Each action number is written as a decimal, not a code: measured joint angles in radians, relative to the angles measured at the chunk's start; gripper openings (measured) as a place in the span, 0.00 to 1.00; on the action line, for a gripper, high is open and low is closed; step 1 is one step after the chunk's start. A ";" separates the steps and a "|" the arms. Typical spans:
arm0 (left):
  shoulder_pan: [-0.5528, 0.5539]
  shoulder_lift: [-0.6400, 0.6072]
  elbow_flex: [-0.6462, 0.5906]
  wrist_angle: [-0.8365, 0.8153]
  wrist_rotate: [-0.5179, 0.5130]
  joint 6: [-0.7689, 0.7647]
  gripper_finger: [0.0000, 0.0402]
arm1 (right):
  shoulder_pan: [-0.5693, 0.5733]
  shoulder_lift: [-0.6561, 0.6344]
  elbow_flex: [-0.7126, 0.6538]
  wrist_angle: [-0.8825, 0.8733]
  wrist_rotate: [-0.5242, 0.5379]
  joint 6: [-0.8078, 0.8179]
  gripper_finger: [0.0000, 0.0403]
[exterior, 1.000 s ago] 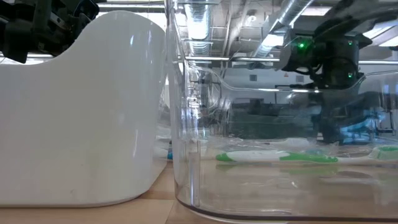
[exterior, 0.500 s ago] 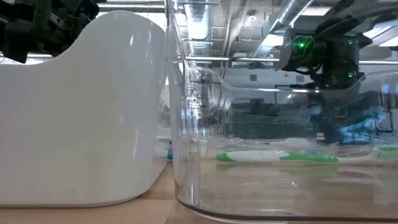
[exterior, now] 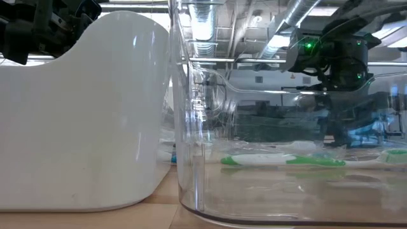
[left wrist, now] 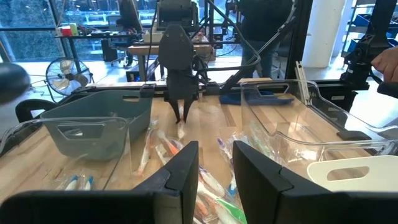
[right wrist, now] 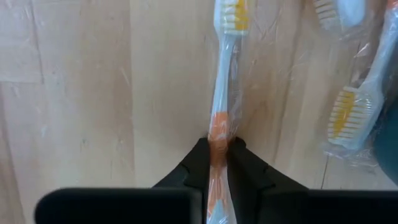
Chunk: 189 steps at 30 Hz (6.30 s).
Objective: Pick & Place Toothbrushes
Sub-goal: Put the orange toothbrush into the white bin
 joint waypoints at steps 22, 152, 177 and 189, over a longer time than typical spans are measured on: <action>0.000 0.001 0.000 -0.002 0.000 0.000 0.23 | 0.058 0.003 0.122 -0.163 0.167 -0.033 0.02; -0.083 0.245 0.558 -0.123 -0.357 0.527 0.69 | -0.037 0.134 0.365 1.548 -0.387 -0.494 0.00; -0.095 0.245 0.558 -0.135 -0.412 0.524 0.59 | -0.049 0.135 0.364 1.531 -0.387 -0.494 0.00; -0.095 0.245 0.558 -0.150 -0.411 0.526 0.36 | -0.055 0.135 0.364 1.526 -0.387 -0.496 0.00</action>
